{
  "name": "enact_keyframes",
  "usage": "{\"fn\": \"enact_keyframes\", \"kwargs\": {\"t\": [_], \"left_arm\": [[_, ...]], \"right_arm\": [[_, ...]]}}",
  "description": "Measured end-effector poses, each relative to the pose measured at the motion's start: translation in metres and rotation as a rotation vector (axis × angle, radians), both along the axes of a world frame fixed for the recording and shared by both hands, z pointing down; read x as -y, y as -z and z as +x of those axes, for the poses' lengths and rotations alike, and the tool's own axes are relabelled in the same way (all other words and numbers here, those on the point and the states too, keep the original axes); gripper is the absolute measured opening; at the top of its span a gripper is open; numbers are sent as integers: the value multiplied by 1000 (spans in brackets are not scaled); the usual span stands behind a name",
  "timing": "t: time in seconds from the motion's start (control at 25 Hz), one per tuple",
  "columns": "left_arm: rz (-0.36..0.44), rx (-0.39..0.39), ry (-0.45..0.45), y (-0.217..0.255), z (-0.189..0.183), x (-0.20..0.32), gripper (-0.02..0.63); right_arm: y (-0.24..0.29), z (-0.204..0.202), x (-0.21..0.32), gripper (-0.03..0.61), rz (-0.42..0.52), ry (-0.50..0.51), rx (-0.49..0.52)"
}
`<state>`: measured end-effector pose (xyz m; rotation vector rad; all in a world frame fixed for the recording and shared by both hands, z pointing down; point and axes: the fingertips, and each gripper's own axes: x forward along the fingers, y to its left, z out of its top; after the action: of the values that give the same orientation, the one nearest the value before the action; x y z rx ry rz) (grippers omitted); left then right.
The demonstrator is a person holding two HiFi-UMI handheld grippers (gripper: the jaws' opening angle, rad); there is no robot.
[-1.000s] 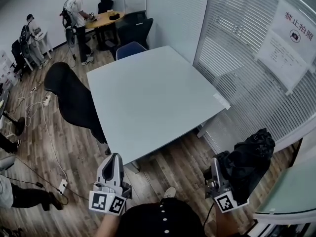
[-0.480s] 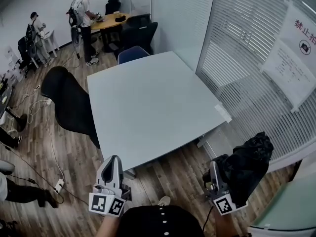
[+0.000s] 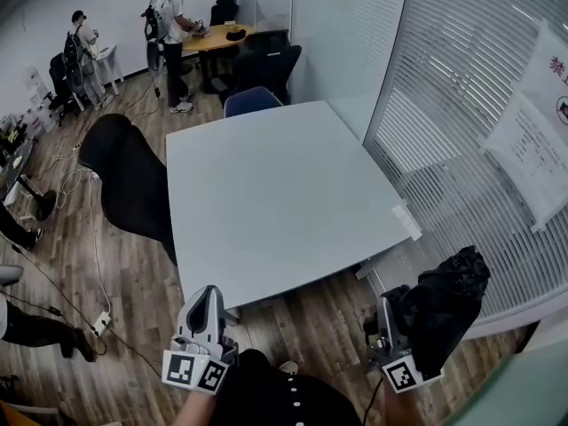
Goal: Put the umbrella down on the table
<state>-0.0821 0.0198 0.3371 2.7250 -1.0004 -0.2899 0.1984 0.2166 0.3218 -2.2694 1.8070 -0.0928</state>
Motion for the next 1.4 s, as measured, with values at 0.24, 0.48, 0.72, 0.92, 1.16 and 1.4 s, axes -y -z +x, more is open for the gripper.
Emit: {"fn": "enact_keyframes", "kwargs": {"t": [0.24, 0.48, 0.72, 0.92, 1.16, 1.4], "left_arm": [[8, 1, 11, 1, -1, 7, 17], [-3, -5, 7, -7, 9, 26, 17], [-9, -18, 9, -8, 24, 52, 17], [-25, -9, 17, -14, 32, 74, 17], [-35, -7, 28, -17, 49, 101, 17], [-33, -13, 33, -15, 58, 129, 17]], "right_arm": [[-7, 0, 11, 240, -7, 17, 8], [-7, 9, 27, 241, -13, 14, -9], [-3, 22, 53, 239, -19, 15, -17], [-9, 33, 77, 239, -34, 19, -11], [-14, 50, 110, 240, -53, 36, 8], [-13, 59, 141, 240, -52, 47, 6]]}}
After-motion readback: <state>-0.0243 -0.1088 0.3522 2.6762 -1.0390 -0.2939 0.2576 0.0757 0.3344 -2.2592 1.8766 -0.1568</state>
